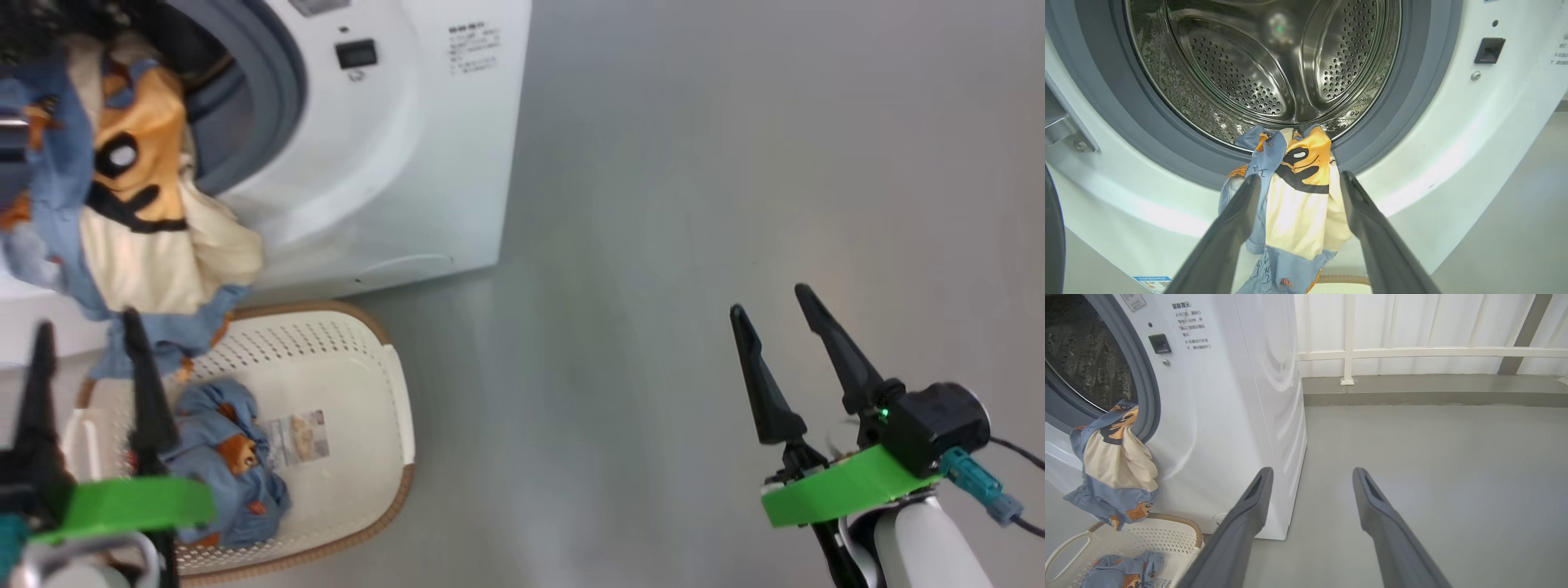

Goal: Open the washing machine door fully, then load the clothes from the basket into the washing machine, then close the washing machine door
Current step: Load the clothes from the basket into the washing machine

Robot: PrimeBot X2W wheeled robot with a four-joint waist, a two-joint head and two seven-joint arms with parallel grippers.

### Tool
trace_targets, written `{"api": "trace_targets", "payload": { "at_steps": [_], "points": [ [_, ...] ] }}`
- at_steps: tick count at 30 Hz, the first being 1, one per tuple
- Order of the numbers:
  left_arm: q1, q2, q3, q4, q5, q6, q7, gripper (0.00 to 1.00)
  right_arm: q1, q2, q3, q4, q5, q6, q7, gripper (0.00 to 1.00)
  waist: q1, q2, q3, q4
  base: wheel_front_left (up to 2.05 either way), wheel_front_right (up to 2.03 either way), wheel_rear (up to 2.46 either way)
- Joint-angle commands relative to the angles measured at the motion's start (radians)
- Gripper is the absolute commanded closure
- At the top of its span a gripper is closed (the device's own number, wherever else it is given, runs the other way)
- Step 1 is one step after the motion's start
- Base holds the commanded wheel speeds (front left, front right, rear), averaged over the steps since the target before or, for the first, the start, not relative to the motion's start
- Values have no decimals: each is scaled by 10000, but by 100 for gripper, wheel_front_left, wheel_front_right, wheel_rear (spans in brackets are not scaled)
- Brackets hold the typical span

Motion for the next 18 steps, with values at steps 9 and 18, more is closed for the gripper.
{"api": "trace_targets", "payload": {
  "at_steps": [9, 18],
  "points": [
    [1268, -414, -249, 90, -123, 37, -194, 0, 889, -146, 343, -56, -222, 16, -46, 0, 0, 0, -1592, 829, 0, 0, 0],
    [1783, -668, -522, 723, -348, -151, -269, 0, 1189, -171, 417, -38, -280, 16, -46, 0, 0, 0, -2077, 1002, 0, 0, 0]
  ]
}}
